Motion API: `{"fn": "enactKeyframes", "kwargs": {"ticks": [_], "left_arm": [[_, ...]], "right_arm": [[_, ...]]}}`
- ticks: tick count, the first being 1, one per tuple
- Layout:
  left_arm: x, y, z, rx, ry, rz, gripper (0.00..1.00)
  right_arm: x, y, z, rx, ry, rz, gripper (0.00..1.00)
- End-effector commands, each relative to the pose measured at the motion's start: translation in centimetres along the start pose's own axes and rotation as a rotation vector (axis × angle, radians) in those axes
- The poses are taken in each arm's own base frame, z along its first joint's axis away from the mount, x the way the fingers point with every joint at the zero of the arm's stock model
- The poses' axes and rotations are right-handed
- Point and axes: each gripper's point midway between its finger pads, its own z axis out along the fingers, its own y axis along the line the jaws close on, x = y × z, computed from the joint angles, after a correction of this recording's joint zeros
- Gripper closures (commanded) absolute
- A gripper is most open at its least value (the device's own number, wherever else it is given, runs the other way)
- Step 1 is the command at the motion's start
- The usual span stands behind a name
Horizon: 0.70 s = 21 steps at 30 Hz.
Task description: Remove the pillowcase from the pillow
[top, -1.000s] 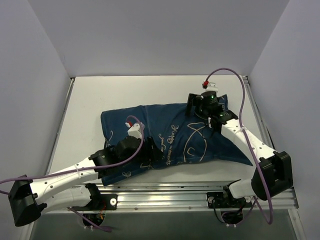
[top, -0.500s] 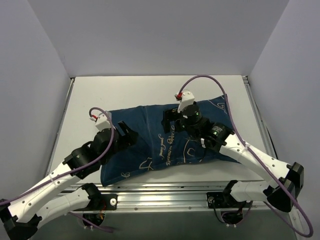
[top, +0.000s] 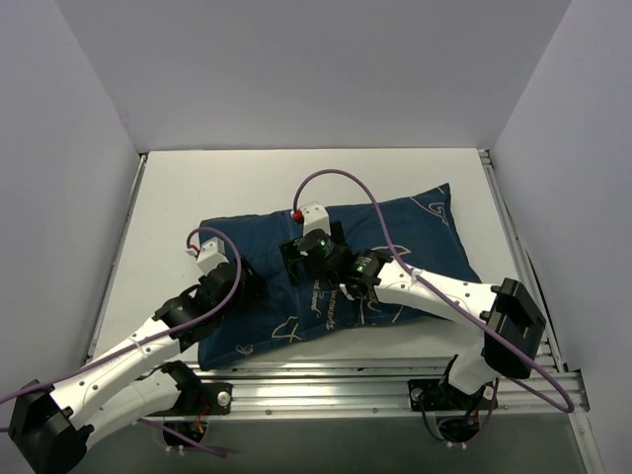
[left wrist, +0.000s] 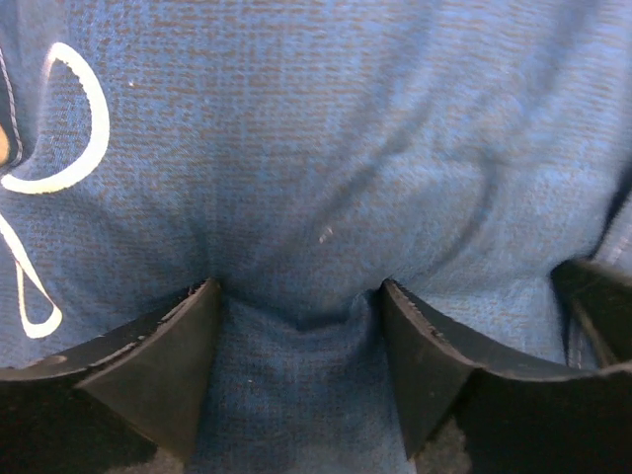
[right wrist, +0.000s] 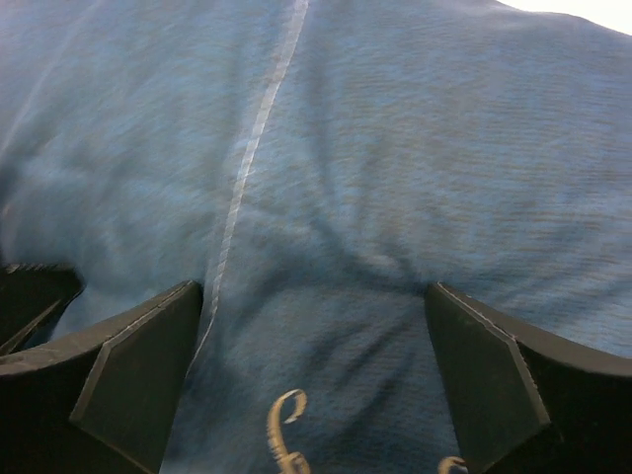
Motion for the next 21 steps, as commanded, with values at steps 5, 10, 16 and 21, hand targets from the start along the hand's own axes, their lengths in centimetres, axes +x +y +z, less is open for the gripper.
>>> {"fn": "enactKeyframes", "kwargs": {"ticks": [5, 10, 16, 21], "left_arm": [[4.1, 5.5, 2.3, -0.129, 0.068, -0.046, 0.34], [4.6, 6.2, 3.1, -0.145, 0.093, -0.066, 0.36], [4.2, 6.1, 3.4, -0.149, 0.094, -0.060, 0.37], [3.1, 5.4, 3.4, -0.136, 0.083, -0.035, 0.37]], "right_arm": [[2.9, -9.4, -1.4, 0.431, 0.037, -0.039, 0.11], [5.0, -15.5, -3.7, 0.547, 0.070, 0.066, 0.18], [6.5, -16.8, -4.4, 0.503, 0.080, 0.165, 0.35], [6.4, -14.1, -3.1, 0.339, 0.069, 0.197, 0.63]]}}
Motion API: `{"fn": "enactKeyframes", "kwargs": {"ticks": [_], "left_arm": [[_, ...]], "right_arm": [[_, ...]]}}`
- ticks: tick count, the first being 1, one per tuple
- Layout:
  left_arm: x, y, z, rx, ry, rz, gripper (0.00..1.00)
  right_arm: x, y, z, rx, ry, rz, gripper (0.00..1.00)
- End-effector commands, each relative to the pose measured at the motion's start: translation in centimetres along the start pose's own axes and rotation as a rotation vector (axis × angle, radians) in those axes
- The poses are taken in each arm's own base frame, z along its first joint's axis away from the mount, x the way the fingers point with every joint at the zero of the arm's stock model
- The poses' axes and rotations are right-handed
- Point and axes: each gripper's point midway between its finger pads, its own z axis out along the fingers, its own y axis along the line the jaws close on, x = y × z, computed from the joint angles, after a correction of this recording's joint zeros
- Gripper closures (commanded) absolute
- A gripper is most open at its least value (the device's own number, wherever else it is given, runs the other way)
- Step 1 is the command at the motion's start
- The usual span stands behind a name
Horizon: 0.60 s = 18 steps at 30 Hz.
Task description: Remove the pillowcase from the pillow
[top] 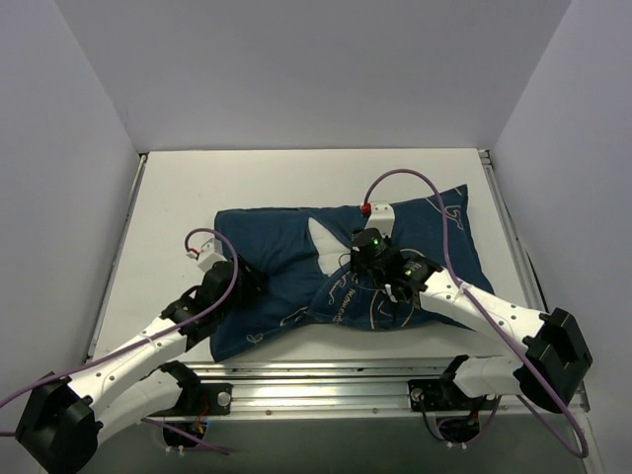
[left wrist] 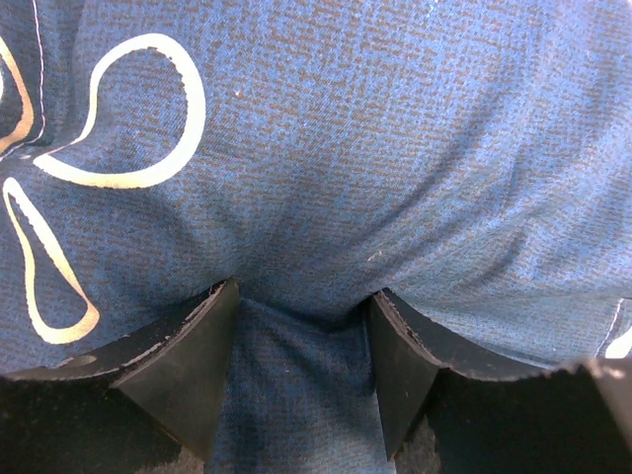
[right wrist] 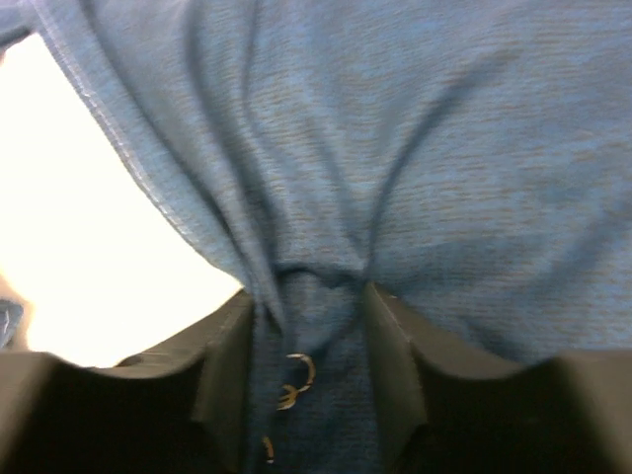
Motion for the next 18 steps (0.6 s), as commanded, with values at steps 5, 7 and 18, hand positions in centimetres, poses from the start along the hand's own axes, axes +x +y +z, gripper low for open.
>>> {"fn": "enactKeyframes", "kwargs": {"ticks": [5, 7, 18], "left_arm": [[-1.4, 0.8, -1.4, -0.085, 0.038, 0.215, 0.29], [-1.8, -1.2, -2.4, -0.032, 0.063, 0.232, 0.23], [-4.2, -14.4, -6.3, 0.138, -0.055, 0.313, 0.11]], "right_arm": [[3.2, 0.9, 0.3, -0.122, 0.082, -0.006, 0.84], [4.0, 1.4, 0.4, -0.156, 0.099, 0.006, 0.86], [6.0, 3.3, 1.6, -0.244, 0.116, 0.068, 0.90]]}}
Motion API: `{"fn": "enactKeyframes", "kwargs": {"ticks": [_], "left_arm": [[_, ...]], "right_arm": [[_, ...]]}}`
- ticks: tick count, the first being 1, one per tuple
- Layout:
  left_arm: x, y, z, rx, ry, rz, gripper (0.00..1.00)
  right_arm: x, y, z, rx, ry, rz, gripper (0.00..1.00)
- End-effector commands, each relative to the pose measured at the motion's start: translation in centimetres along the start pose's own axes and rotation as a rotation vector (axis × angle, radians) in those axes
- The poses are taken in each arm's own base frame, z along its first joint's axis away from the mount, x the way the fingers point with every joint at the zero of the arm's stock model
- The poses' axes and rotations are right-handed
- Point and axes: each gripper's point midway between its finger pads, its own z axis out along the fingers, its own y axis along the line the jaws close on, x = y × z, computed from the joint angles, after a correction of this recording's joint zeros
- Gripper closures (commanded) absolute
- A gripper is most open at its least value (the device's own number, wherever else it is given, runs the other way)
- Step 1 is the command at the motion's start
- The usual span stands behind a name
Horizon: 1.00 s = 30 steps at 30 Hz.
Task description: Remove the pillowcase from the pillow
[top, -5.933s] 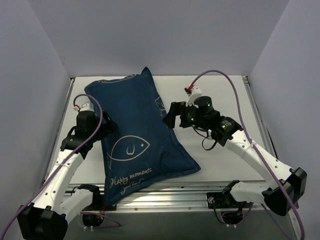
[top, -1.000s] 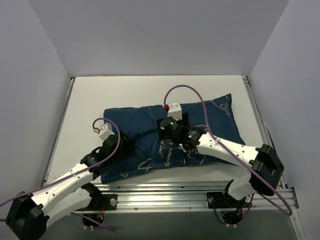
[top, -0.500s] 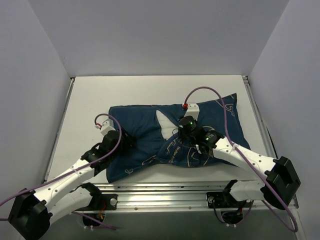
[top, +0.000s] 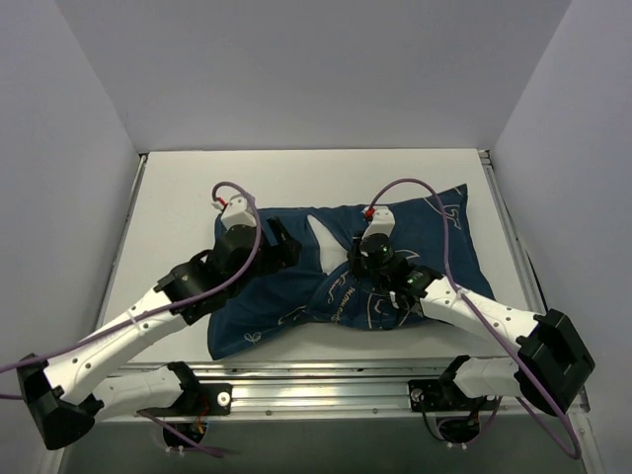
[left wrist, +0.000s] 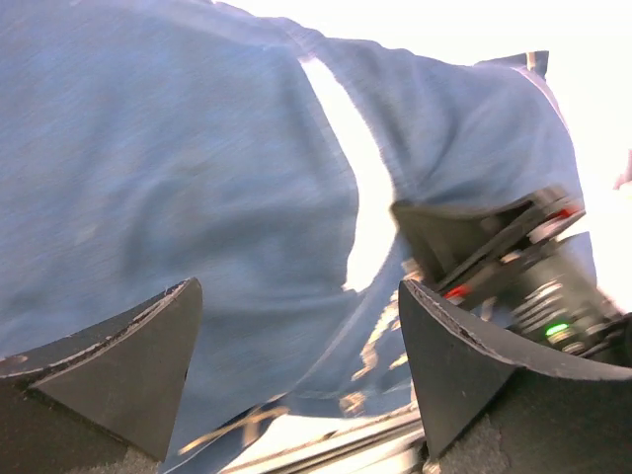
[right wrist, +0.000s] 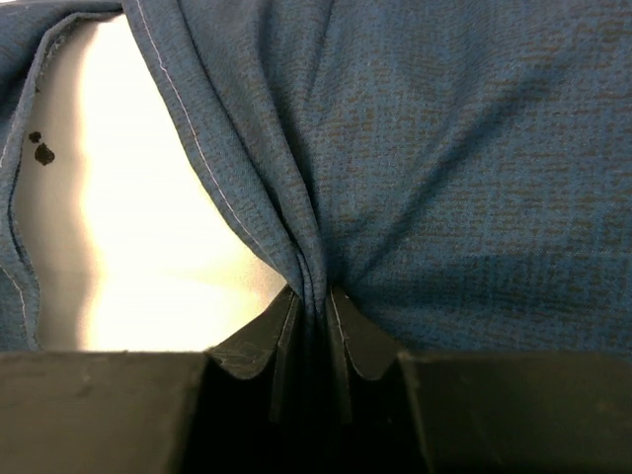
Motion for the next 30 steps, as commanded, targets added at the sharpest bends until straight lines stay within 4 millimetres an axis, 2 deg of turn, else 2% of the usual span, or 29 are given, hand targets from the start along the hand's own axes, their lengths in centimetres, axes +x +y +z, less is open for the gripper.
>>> {"fn": "enactKeyframes", "kwargs": {"ticks": [1, 5, 7, 8, 10, 11, 13, 14, 15, 17, 18, 20, 21, 22, 25, 30], "left_arm": [[-0.5, -1.4, 2.5, -0.067, -0.025, 0.054, 0.11], [0.2, -2.6, 5.7, -0.128, -0.023, 0.101, 0.11], [1.4, -2.3, 7.4, -0.183, 0.010, 0.139, 0.11], [0.8, -2.6, 7.7, -0.201, -0.016, 0.144, 0.11], [1.9, -2.1, 8.8, -0.252, -0.001, 0.181, 0.11], [1.8, -2.2, 9.1, -0.264, -0.005, 0.186, 0.11], [2.4, -0.7, 9.5, -0.337, 0.000, 0.213, 0.14], [2.7, 0.1, 9.2, -0.374, 0.010, 0.215, 0.16], [2.8, 0.9, 9.1, -0.405, 0.001, 0.219, 0.23], [2.6, 2.1, 8.4, -0.438, -0.010, 0.210, 0.32], [3.1, 3.5, 8.1, -0.466, -0.006, 0.220, 0.42], [2.6, 4.6, 7.0, -0.477, -0.019, 0.189, 0.50], [3.2, 6.2, 6.5, -0.506, -0.006, 0.198, 0.55], [2.9, 6.7, 5.8, -0.503, -0.013, 0.184, 0.63], [3.5, 10.2, 4.3, -0.558, 0.009, 0.146, 0.71], [3.4, 15.1, 1.1, -0.640, 0.010, 0.090, 0.72]], "right_arm": [[4.9, -0.1, 0.4, -0.032, 0.142, -0.003, 0.90], [5.2, -0.1, 0.6, -0.037, 0.142, 0.001, 0.91], [5.3, -0.2, 0.7, -0.031, 0.138, 0.005, 0.91], [5.5, -0.4, 0.7, -0.026, 0.139, 0.006, 0.91], [5.6, -0.6, 0.8, -0.016, 0.138, 0.004, 0.91], [5.7, -0.8, 0.9, -0.005, 0.139, 0.001, 0.92], [6.1, -1.3, 1.1, 0.017, 0.148, -0.004, 0.92], [6.0, -1.6, 1.2, 0.033, 0.143, -0.007, 0.93], [6.3, -1.9, 1.2, 0.047, 0.148, -0.008, 0.93], [6.6, -2.7, 1.2, 0.080, 0.154, -0.008, 0.95], [6.7, -3.1, 1.4, 0.093, 0.157, -0.003, 0.95], [7.0, -3.7, 1.4, 0.113, 0.169, 0.006, 0.96], [7.1, -4.0, 1.5, 0.123, 0.173, 0.008, 0.97], [7.2, -4.6, 1.5, 0.139, 0.177, 0.014, 0.97], [7.1, -5.7, 1.6, 0.173, 0.177, 0.040, 0.99], [6.9, -7.9, 1.5, 0.220, 0.189, 0.089, 1.00]]}}
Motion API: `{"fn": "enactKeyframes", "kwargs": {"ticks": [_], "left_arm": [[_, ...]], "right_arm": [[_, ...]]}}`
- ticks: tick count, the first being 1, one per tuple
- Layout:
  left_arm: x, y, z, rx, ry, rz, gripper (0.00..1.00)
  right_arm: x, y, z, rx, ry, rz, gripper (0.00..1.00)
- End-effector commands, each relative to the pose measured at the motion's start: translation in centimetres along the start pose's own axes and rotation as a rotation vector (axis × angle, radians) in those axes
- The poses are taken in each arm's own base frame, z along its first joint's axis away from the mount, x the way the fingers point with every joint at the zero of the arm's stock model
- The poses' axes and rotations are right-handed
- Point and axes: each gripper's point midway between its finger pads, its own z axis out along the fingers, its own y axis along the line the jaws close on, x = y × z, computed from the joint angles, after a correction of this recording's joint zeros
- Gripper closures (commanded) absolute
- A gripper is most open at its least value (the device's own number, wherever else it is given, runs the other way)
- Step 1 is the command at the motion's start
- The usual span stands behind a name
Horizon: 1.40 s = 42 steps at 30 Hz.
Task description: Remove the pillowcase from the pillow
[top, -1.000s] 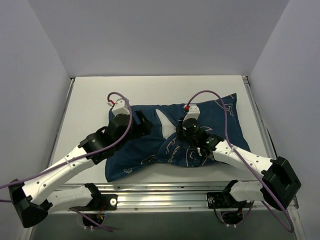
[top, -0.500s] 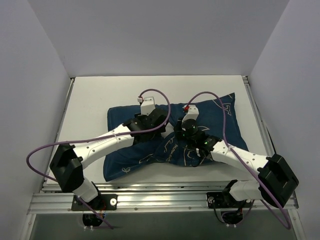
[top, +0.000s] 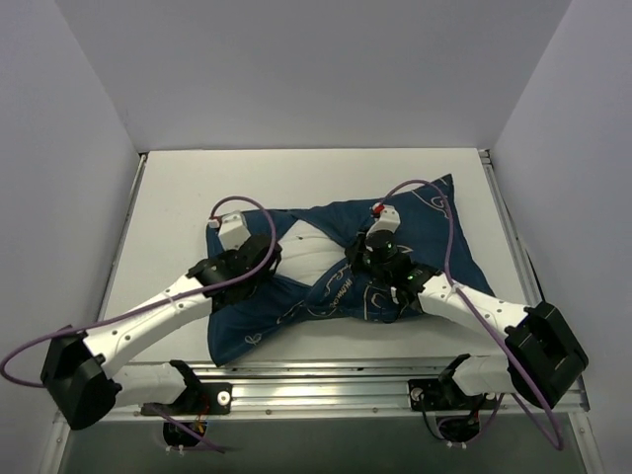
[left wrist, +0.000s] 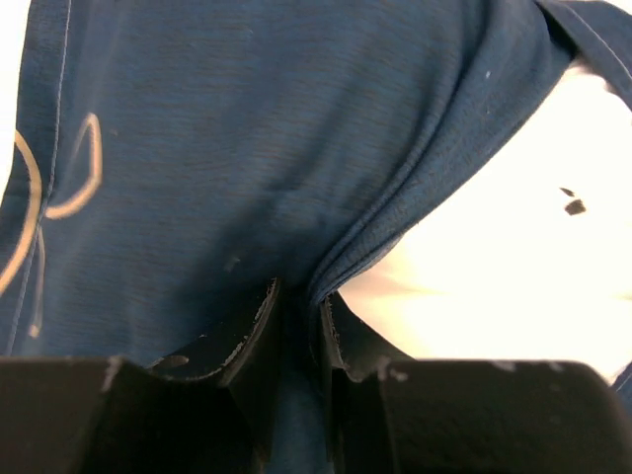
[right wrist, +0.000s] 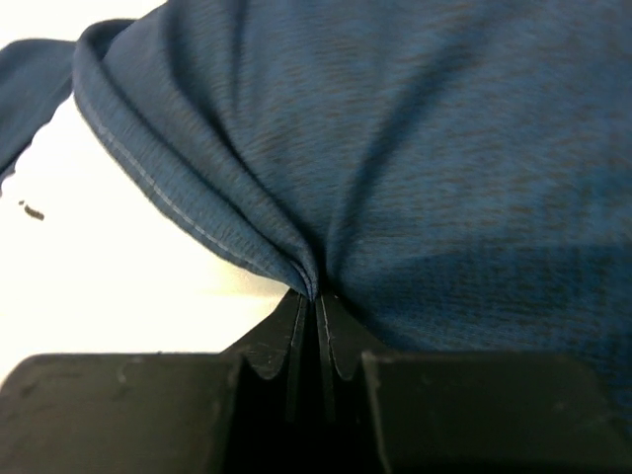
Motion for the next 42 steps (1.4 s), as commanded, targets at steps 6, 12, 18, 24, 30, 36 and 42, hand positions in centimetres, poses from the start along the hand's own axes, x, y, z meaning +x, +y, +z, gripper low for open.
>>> {"fn": "enactKeyframes", "kwargs": {"ticks": [6, 12, 18, 24, 30, 36, 42], "left_arm": [[2.9, 8.1, -0.4, -0.070, 0.078, -0.025, 0.72], [7.0, 4.3, 1.8, 0.086, 0.195, -0.054, 0.75], [5.8, -1.3, 3.2, 0.240, 0.161, -0.020, 0.77], [3.8, -6.2, 3.1, 0.369, 0.137, -0.004, 0.78], [4.2, -6.7, 2.7, 0.409, 0.153, -0.017, 0.78], [4.8, -5.7, 2.4, 0.409, 0.163, -0.028, 0.78], [5.4, -4.1, 1.7, 0.396, 0.177, -0.031, 0.78]], "right_arm": [[4.9, -8.4, -1.1, 0.236, 0.192, -0.057, 1.00], [2.1, -2.3, -2.5, -0.018, 0.201, -0.153, 0.81], [-2.4, 4.1, -6.4, -0.123, 0.130, -0.295, 0.49], [-5.1, 11.6, -9.1, -0.304, 0.086, -0.394, 0.37], [-1.8, 12.1, -5.9, -0.291, 0.151, -0.429, 0.38], [2.9, 7.4, -1.0, -0.118, 0.189, -0.409, 0.37], [6.7, 4.0, 0.8, -0.020, 0.261, -0.406, 0.09]]}}
